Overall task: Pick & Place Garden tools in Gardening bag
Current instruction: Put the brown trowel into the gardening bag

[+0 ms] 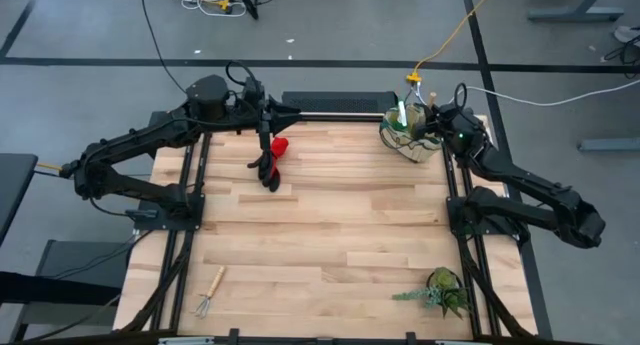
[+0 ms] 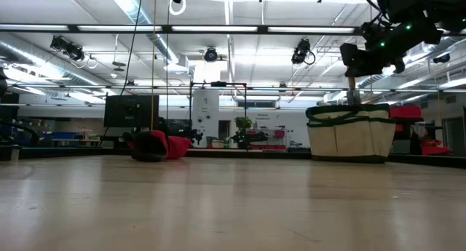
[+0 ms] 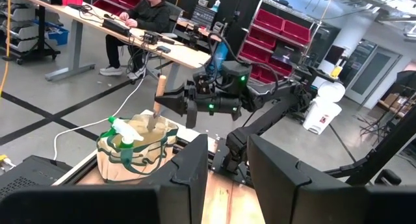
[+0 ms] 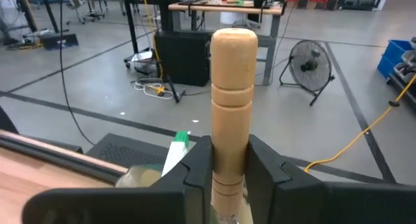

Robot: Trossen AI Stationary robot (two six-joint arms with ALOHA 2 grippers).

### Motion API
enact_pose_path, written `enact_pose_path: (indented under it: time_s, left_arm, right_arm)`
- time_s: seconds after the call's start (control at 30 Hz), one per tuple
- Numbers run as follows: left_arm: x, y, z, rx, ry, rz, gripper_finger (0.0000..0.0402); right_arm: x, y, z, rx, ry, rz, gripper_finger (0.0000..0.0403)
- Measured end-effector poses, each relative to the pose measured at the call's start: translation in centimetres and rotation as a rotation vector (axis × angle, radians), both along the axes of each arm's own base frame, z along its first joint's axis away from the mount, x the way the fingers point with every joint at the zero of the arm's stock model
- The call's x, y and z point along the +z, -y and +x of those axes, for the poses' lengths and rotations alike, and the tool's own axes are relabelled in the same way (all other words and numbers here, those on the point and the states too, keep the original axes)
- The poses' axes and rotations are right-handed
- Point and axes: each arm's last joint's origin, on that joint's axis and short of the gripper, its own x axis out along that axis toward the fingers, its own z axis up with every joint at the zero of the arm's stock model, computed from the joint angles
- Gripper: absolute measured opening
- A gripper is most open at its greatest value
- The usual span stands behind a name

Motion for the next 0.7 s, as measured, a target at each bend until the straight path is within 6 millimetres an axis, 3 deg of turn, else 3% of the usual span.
enact_pose_path:
  time_s: [0.7]
  left_arm:
    - [0.0,0.0,0.0,0.0,0.002,-0.007,0.0115]
  right_arm:
    - [-0.44,-0.03,-0.01,0.002,-0.007,0.008,0.0071]
